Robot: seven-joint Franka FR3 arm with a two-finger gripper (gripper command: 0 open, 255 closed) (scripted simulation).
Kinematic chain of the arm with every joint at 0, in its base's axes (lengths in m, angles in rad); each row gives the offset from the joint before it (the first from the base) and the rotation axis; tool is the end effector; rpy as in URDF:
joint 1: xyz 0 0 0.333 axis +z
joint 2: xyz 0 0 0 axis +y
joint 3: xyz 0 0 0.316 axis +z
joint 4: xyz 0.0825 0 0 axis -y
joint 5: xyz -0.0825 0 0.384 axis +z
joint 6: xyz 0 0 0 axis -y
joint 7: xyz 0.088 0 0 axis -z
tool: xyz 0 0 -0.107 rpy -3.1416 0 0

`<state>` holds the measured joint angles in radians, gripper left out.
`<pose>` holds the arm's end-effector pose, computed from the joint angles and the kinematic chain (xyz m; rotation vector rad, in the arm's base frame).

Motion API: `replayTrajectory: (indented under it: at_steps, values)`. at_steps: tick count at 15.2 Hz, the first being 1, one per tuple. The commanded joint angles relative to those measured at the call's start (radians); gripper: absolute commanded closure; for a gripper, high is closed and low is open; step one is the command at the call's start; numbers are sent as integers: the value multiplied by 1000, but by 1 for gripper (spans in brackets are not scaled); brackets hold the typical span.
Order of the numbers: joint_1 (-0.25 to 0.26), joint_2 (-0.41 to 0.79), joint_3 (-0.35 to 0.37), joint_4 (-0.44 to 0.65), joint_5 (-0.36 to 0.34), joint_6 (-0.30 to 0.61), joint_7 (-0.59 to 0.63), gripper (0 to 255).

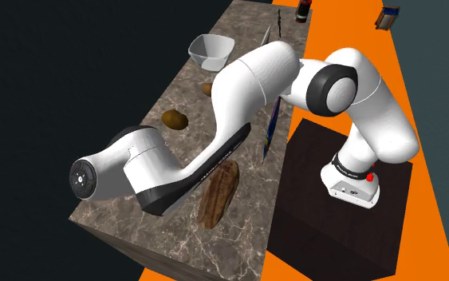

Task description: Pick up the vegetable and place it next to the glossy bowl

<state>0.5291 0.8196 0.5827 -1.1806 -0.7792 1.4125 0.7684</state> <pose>0.4773 0.5187 0.3240 2.5242 0.4481 0.0003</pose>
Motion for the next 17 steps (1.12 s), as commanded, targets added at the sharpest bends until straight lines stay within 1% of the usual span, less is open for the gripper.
replayTrajectory:
  at_steps: [1, 6, 13, 14, 17]
  values:
    - [-8, 0, -2, -23, -4, 18, 7, 0]
    - [-45, -14, -3, -103, -8, 76, 25, 0]
    - [-45, -14, -3, -103, -8, 76, 25, 0]
    - [-45, -14, -3, -103, -8, 76, 25, 255]
    - [-45, -14, -3, -103, -8, 76, 25, 255]
